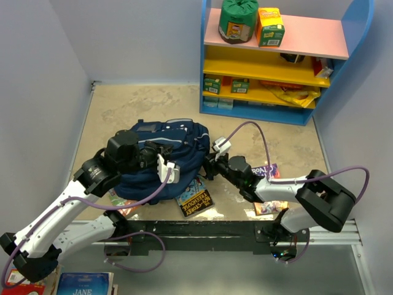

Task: Pack the student bag
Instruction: Unzip the student bag at the center of the board.

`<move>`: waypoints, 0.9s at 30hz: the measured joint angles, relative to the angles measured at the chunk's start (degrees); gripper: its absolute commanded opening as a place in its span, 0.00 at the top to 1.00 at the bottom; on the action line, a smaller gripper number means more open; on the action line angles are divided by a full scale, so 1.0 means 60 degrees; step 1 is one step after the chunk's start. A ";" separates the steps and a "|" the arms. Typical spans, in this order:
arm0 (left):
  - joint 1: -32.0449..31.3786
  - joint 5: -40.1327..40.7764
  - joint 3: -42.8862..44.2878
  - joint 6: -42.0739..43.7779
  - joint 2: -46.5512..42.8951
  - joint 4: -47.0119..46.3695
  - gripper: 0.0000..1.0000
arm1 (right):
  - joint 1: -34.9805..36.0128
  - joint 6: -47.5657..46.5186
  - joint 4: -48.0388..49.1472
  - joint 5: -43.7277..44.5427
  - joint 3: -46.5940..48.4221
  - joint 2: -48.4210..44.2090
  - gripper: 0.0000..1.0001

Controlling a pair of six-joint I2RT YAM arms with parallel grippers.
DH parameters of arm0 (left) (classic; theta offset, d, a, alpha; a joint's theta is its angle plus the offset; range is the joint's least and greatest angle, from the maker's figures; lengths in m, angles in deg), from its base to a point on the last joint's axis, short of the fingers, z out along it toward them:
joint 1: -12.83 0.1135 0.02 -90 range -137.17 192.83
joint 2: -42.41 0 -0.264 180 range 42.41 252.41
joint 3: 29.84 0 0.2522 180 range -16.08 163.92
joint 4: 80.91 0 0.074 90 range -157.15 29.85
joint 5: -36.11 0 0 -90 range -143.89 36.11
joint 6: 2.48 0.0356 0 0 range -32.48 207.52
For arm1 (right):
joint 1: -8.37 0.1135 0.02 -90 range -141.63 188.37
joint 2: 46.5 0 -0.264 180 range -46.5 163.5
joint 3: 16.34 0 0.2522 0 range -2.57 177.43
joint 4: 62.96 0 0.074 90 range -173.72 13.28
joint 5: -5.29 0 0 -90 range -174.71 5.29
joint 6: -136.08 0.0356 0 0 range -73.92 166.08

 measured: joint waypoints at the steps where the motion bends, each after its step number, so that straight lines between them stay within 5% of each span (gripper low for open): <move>1: 0.0000 0.0000 0.0000 0.0000 0.0000 0.0011 1.00 | 0.0018 -0.0018 0.0044 0.0033 0.0000 0.0000 0.71; 6: 0.0000 0.0000 0.0000 0.0000 0.0000 0.0011 1.00 | 0.0073 0.0047 0.0117 0.0080 0.0000 0.0000 1.00; 27: -0.0029 -0.0164 -0.0433 -0.0747 -0.0098 -0.0386 1.00 | 0.1413 0.1293 -0.3209 0.0831 -0.0382 -0.3228 1.00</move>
